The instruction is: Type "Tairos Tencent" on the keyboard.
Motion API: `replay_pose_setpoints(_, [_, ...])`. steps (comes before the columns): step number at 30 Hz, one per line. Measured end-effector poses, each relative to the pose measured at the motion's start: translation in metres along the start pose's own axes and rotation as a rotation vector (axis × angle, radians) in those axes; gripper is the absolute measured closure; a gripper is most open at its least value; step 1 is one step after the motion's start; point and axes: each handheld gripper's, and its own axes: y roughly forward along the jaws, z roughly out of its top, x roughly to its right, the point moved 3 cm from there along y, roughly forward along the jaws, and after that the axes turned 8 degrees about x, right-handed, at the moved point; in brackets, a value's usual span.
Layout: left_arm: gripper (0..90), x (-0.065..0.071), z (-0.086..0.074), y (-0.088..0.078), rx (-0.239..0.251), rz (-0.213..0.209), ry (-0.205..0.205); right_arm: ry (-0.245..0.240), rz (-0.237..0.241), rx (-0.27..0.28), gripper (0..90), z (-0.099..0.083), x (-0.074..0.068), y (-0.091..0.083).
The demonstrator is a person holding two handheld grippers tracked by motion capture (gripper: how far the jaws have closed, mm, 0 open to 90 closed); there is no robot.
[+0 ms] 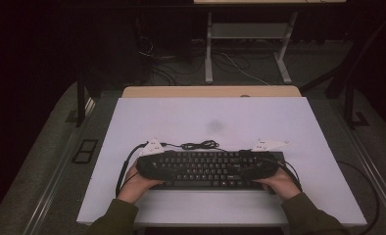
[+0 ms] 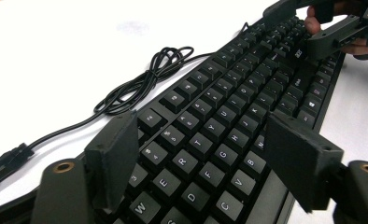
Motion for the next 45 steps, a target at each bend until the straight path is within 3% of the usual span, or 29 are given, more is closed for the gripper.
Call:
replay_pose_setpoints(7, [18.8, 0.002, -0.003, -0.005, 0.010, 0.004, 0.002, 0.013, -0.011, 0.011, 18.7, -0.002, 0.006, -0.011])
replay_pose_setpoints(22, [16.2, 0.000, -0.012, -0.027, 0.031, 0.022, 0.003, 0.017, -0.046, 0.026, 18.2, -0.009, 0.014, -0.033])
replay_pose_setpoints(45, [13.0, 0.007, -0.024, -0.036, 0.056, 0.022, -0.013, -0.030, -0.038, 0.019, 17.2, -0.030, 0.017, -0.061])
